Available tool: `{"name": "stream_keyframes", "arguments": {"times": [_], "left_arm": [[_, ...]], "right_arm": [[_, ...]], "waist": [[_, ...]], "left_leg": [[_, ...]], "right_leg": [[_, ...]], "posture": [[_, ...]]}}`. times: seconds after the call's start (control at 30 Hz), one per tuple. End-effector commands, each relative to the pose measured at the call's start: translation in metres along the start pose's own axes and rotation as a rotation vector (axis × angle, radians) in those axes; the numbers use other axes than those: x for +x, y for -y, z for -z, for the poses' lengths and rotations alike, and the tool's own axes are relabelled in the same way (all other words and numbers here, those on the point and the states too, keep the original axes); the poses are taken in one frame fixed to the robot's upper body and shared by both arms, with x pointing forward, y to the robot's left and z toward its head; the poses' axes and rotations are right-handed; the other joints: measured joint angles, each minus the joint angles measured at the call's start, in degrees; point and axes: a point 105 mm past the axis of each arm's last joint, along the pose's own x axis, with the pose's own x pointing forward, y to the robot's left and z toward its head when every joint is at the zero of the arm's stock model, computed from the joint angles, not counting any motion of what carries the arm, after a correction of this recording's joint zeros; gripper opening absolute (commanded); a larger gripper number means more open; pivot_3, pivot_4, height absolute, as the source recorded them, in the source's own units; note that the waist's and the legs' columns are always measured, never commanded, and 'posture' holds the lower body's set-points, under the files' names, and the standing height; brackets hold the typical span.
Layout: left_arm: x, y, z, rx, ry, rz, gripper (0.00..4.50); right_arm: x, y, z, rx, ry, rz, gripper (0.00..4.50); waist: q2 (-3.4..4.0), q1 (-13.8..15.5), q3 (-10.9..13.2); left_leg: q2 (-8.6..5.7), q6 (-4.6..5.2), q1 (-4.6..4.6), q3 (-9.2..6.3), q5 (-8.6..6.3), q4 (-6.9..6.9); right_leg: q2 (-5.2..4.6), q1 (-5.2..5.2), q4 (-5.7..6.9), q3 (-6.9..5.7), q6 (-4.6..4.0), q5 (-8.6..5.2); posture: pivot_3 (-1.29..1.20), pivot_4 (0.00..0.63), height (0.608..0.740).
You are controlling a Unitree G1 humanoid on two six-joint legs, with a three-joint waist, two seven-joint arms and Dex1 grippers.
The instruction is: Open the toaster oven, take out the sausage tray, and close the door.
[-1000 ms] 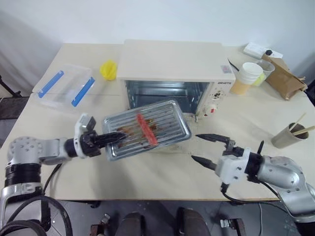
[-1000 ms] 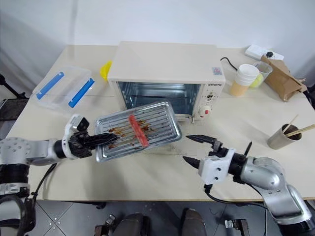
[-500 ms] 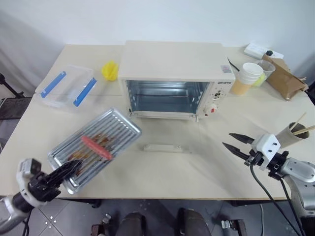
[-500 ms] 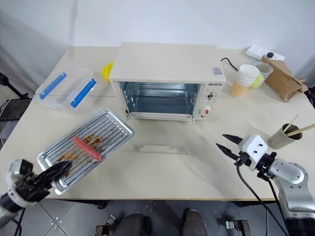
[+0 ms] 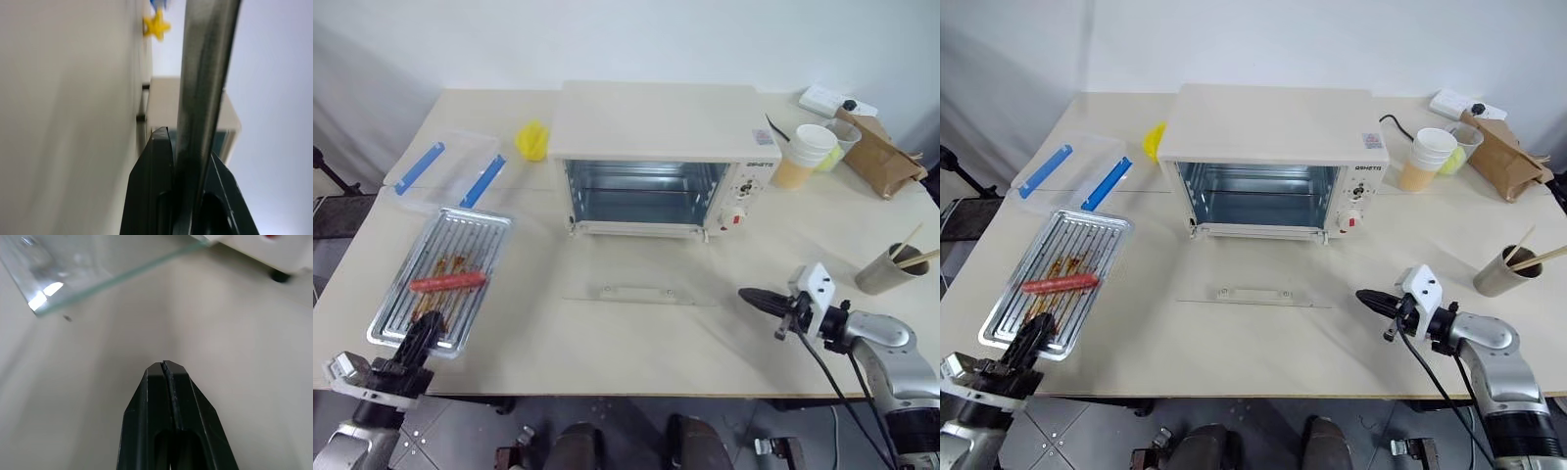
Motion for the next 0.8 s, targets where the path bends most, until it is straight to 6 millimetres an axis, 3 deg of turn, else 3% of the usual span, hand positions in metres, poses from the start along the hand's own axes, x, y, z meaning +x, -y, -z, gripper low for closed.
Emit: {"name": "stream_keyframes", "arguments": {"times": [0.03, 0.23, 0.47, 0.6, 0.8], "left_arm": [[0.011, 0.013, -0.002, 0.01, 0.0, 0.044, 0.0], [0.015, 0.011, 0.0, -0.009, -0.044, 0.032, 0.0], [0.014, 0.011, 0.004, -0.021, -0.085, 0.032, 0.0], [0.006, 0.013, 0.008, -0.022, -0.138, 0.04, 0.0], [-0.005, 0.013, 0.013, -0.035, -0.221, 0.03, 0.0]], "right_arm": [[0.012, -0.016, -0.021, -0.022, 0.084, -0.121, 0.01], [0.021, -0.034, -0.036, -0.023, 0.15, -0.222, 0.01], [0.014, -0.032, -0.067, -0.045, 0.265, -0.199, 0.01], [0.007, -0.017, -0.11, -0.057, 0.413, -0.135, 0.01], [0.01, -0.007, -0.153, -0.008, 0.558, -0.1, 0.01]], "waist": [[0.0, 0.3, 0.0], [0.0, 0.4, 0.0], [0.0, 0.7, 0.0], [0.0, 0.7, 0.0], [0.0, -0.1, 0.0]], "left_leg": [[0.0, -0.01, 0.01, -0.01, 0.01, 0.01], [-0.03, 0.04, -0.02, 0.04, -0.03, -0.01], [-0.02, 0.03, -0.03, 0.05, -0.05, -0.01], [-0.01, 0.02, -0.04, 0.08, -0.06, -0.02], [0.11, -0.07, -0.04, 0.08, -0.11, -0.11]], "right_leg": [[0.0, 0.0, 0.0, -0.01, 0.0, 0.0], [0.04, -0.01, 0.03, 0.01, 0.04, 0.02], [0.08, -0.01, -0.02, -0.01, 0.05, 0.02], [0.08, -0.03, -0.07, 0.01, 0.05, 0.02], [0.17, -0.11, -0.03, 0.0, 0.04, 0.02]], "posture": [[0.0, 0.15, 0.74], [0.0, 0.15, 0.74], [0.0, 0.15, 0.74], [0.0, 0.15, 0.74], [0.0, 0.15, 0.74]]}}
